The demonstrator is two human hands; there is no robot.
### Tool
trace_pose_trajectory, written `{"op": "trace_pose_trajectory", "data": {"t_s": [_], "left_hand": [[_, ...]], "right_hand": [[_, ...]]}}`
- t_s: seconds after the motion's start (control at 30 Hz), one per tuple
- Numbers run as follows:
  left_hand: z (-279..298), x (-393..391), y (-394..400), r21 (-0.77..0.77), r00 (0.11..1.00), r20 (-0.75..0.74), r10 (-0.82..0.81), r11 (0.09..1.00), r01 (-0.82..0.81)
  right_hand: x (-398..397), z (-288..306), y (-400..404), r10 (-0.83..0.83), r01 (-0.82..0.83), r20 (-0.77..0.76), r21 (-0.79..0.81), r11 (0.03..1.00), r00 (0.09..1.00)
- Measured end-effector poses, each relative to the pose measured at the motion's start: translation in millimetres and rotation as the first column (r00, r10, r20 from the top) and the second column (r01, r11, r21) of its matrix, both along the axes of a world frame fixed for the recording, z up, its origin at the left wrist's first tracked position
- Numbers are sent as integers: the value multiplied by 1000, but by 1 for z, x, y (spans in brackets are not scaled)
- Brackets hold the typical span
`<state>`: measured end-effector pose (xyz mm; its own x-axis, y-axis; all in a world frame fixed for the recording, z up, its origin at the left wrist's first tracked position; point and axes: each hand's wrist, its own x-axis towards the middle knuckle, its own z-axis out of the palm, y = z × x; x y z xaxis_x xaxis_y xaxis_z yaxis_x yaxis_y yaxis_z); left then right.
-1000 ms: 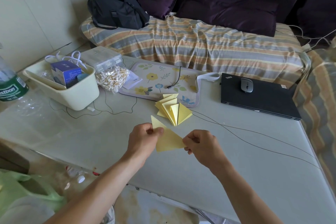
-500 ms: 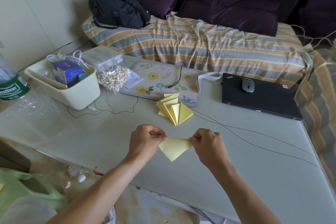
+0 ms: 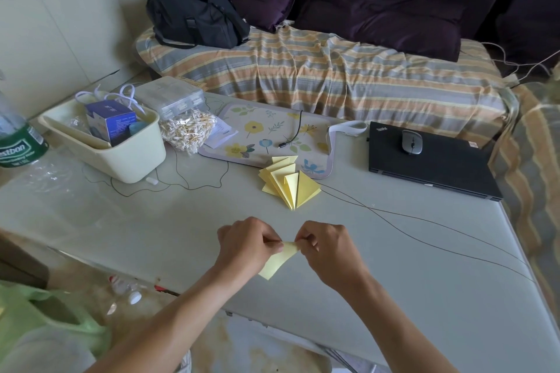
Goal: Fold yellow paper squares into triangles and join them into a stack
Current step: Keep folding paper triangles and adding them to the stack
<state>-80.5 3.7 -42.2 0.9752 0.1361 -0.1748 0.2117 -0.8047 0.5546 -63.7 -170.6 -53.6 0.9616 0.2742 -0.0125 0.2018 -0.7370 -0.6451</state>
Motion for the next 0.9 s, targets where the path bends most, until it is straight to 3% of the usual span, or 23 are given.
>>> {"op": "trace_pose_trajectory", "data": {"t_s": [0.17,0.37,0.9], "left_hand": [[4,0,-3,-161,996,58,-71,984,79],[1,2,-3,-162,991,111,-72,983,89],[-1,-1,-6,-121,990,116,-82,988,96]], "right_hand": [[-4,1,5,38,-39,34,18,999,999],[1,-2,1,-62,59,48,50,997,997],[-5,-4,7,15,-14,70,-4,1000,997]]}}
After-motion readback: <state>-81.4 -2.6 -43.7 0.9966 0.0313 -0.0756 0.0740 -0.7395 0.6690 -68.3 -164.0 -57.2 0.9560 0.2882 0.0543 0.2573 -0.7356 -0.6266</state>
